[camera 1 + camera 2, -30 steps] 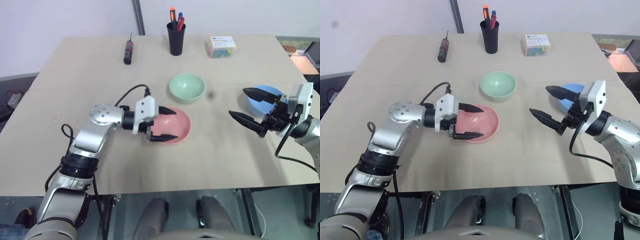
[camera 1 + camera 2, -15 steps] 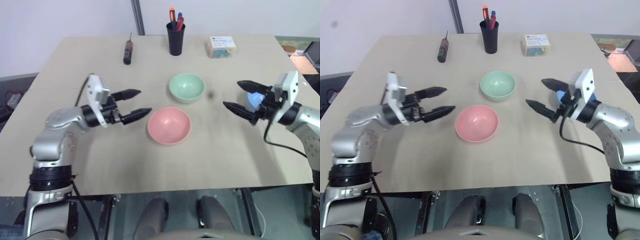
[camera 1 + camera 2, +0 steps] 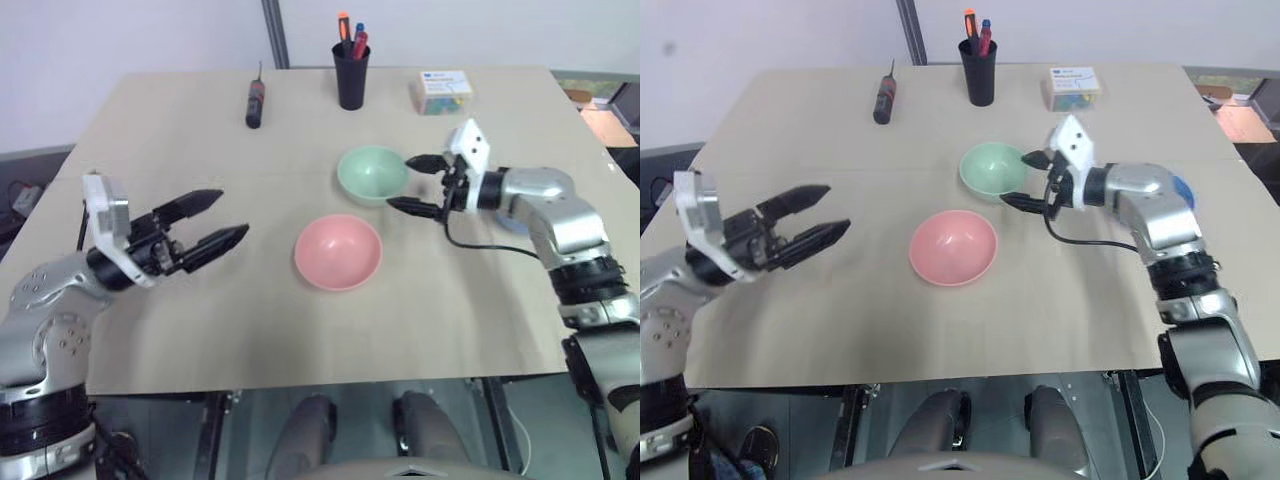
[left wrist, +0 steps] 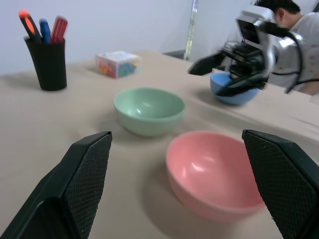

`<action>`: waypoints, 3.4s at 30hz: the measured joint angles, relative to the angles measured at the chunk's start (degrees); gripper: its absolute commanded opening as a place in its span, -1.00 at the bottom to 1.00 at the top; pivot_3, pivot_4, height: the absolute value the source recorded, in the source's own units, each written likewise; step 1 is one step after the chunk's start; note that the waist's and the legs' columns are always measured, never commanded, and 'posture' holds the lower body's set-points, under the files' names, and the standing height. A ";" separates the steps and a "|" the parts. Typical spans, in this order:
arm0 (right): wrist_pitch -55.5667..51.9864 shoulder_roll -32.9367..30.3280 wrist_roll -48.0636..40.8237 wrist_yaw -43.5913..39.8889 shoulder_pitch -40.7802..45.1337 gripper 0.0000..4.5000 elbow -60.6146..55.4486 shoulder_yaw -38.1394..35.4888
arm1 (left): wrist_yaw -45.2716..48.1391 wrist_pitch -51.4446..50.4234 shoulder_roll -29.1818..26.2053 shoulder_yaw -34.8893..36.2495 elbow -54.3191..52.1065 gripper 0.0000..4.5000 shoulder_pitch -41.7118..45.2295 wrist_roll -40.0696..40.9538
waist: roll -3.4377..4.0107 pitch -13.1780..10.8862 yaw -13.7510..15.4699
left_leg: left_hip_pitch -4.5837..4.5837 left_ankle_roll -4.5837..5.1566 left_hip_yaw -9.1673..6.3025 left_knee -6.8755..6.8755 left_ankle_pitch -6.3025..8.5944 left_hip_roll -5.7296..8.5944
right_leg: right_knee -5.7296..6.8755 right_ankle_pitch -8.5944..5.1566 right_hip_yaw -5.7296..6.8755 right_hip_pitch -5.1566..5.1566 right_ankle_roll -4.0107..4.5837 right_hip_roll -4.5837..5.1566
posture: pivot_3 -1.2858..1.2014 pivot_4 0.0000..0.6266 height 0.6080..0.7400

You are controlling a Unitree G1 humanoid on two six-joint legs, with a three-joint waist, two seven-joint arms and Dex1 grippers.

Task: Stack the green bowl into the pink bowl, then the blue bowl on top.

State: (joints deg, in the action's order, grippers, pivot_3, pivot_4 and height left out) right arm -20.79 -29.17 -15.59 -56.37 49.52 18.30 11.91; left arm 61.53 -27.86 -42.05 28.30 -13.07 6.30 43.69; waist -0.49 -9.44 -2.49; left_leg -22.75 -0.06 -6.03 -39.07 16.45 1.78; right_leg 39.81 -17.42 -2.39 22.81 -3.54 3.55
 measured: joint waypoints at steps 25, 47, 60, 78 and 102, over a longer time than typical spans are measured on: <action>17.83 16.13 20.18 8.17 17.74 -0.46 43.95 3.49 | -2.57 5.29 1.64 0.77 -2.53 1.00 -5.99 1.10 | 0.03 -0.02 -1.67 | -0.03 -0.04 0.08 0.10 -0.02 0.03 | 0.04 0.00 -0.09 0.17 0.00 0.00 | 0.03 -0.52 1.00; 18.21 4.70 23.31 -8.36 10.10 -0.99 5.97 7.23 | -1.48 4.25 0.57 -0.64 -0.59 1.00 -3.09 1.99 | 0.07 -0.03 -2.36 | -0.11 -0.05 0.11 0.23 -0.02 0.00 | 0.03 0.00 -0.12 0.30 0.00 0.01 | 0.03 -0.52 1.00; 2.14 -2.58 22.67 -17.70 -3.03 -0.99 -34.85 16.35 | 0.98 4.99 -0.48 -4.54 6.51 1.00 3.18 -0.88 | 0.04 -0.02 -0.81 | -0.09 -0.06 0.10 0.21 -0.02 0.02 | 0.03 0.00 -0.10 0.28 0.00 0.05 | 0.03 -0.52 1.00; -3.74 -1.86 24.26 -14.28 -0.39 0.95 -37.67 16.64 | 3.01 6.02 -0.28 -6.43 9.18 1.00 5.37 -1.85 | 0.03 -0.03 -0.70 | -0.12 -0.06 0.08 0.21 -0.03 0.03 | 0.02 0.00 -0.09 0.28 0.00 0.06 | 0.03 -0.52 1.00; -28.87 -15.76 18.92 9.43 -16.81 0.95 -29.34 -14.23 | 8.88 7.70 7.47 -15.50 9.53 1.00 16.63 -0.79 | 0.00 -0.01 -0.05 | -0.11 -0.04 0.22 0.17 -0.02 0.08 | 0.06 0.00 -0.18 0.26 0.00 -0.10 | 0.03 -0.52 1.00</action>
State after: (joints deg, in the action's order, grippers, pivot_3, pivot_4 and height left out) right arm -49.66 -44.93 3.33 -46.94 32.71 -11.03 -2.32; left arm 70.41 -20.16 -34.58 12.79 -3.54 22.93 42.90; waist -0.50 -9.45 -2.54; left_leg -22.85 -0.10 -5.80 -38.89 16.42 1.85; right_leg 39.87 -17.42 -2.57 23.07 -3.54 3.46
